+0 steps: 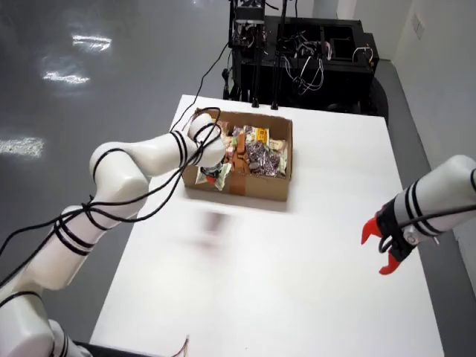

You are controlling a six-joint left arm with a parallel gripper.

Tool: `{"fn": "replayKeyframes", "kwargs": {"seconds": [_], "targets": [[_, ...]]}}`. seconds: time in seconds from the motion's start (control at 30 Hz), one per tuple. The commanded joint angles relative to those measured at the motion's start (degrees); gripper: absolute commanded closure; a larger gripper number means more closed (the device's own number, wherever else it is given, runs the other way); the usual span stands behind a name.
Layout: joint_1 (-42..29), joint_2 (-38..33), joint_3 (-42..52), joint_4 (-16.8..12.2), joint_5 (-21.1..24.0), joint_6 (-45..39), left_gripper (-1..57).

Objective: Grasp a snack and put it in the bin.

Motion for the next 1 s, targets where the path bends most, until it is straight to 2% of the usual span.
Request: {"fn": "replayKeyframes", "kwargs": {"seconds": [0.03, 0.23, 0.5, 1.0], "targets": [[0.22, 5.15, -11.09, -0.02, 3.08, 4.00, 50.5], [0.73, 13.06, -26.67, -0.34, 6.94, 8.26, 50.4], [1.58, 18.91, -38.02, -0.52, 8.12, 10.75, 50.3], [3.69, 22.89, -50.45, -1.54, 2.35, 11.67, 46.8]]}}
